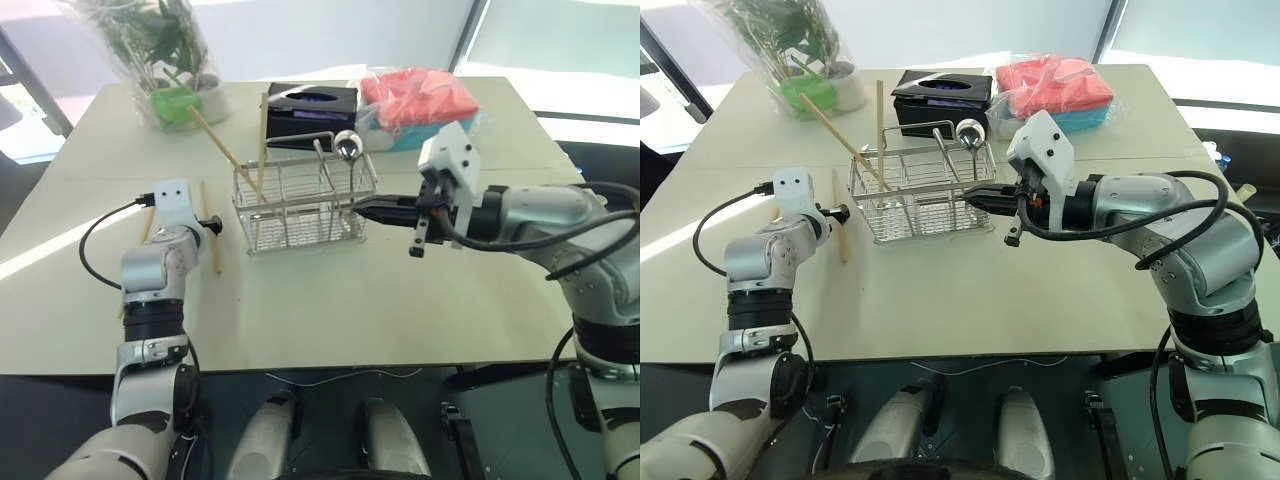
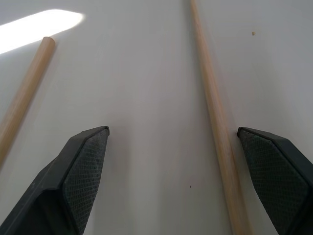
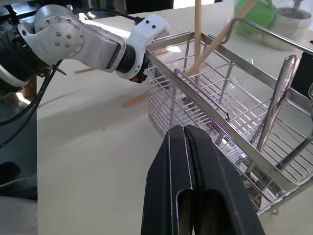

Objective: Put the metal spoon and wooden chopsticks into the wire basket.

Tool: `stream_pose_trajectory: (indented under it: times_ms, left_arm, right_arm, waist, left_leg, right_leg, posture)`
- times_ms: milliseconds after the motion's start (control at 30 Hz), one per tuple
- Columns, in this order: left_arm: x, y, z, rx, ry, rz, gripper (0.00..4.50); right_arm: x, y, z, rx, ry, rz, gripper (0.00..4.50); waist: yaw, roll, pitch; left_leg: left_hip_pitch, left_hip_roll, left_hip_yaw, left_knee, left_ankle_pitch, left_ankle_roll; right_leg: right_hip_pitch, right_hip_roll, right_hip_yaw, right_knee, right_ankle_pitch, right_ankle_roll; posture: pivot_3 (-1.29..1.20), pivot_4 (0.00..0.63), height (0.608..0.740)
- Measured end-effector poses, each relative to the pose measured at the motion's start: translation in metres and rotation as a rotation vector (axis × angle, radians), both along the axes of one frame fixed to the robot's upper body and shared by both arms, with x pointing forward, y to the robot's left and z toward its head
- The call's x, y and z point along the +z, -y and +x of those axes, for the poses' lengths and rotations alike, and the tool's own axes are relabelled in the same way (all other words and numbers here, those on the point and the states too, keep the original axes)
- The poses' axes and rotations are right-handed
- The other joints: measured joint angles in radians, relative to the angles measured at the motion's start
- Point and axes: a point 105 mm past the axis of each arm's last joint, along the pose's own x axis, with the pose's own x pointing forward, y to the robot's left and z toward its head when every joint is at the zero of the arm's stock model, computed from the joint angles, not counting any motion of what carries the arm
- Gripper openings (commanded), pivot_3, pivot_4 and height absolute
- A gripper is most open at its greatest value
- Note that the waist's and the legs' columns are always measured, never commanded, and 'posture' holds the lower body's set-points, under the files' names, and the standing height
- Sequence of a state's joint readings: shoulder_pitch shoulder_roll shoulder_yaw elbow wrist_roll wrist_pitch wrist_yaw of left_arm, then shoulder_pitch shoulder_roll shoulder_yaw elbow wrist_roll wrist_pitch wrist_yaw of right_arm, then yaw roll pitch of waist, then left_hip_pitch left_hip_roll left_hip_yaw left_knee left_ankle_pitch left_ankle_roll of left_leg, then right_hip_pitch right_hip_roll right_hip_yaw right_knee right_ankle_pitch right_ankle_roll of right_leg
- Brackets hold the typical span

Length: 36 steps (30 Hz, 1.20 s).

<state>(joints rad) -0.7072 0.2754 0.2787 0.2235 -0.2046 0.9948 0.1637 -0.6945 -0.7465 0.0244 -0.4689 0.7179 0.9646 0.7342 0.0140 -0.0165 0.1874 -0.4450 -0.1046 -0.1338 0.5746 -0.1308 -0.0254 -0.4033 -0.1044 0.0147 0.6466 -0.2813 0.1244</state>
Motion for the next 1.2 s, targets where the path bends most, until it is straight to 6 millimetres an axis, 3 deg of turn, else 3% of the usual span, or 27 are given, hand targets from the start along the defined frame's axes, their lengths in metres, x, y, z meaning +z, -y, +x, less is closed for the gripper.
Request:
stream_pose_trajectory:
  times_ms: [467,600,800,1200]
  left_arm:
    - [0.004,0.005,0.005,-0.069,-0.048,0.109,4.45]
    - [0.003,0.009,0.004,-0.075,-0.049,0.101,3.20]
    - [-0.001,0.018,0.001,-0.091,-0.039,0.066,0.04]
    - [-0.001,0.007,-0.005,-0.056,-0.011,0.045,0.04]
  right_arm:
    - [0.004,0.004,0.000,-0.015,-0.001,0.020,0.00]
    - [0.005,0.004,0.002,-0.024,0.002,0.021,0.00]
    - [0.007,0.006,0.005,-0.037,0.004,0.023,0.00]
    - [0.007,0.008,0.009,-0.052,0.009,0.026,0.00]
  waist:
    - [-0.001,0.000,0.000]
    - [-0.001,0.000,0.000]
    - [-0.009,0.000,0.000]
    - [-0.028,0.000,0.000]
  left_leg:
    - [0.000,0.000,0.000,0.000,0.000,0.000]
    - [0.000,-0.001,0.000,0.000,0.000,0.000]
    - [0.000,0.000,0.001,0.000,-0.001,0.001]
    - [0.000,0.000,0.001,0.000,-0.001,0.001]
  right_leg:
    - [0.000,-0.001,0.000,0.000,0.000,0.000]
    - [0.000,-0.001,0.000,0.000,0.000,0.001]
    - [0.000,0.000,0.001,0.000,0.000,0.001]
    - [-0.001,0.000,0.001,0.001,0.001,0.001]
  posture:
    - [0.00,0.150,0.740]
    - [0.00,0.150,0.740]
    - [0.00,0.150,0.740]
    - [0.00,0.150,0.740]
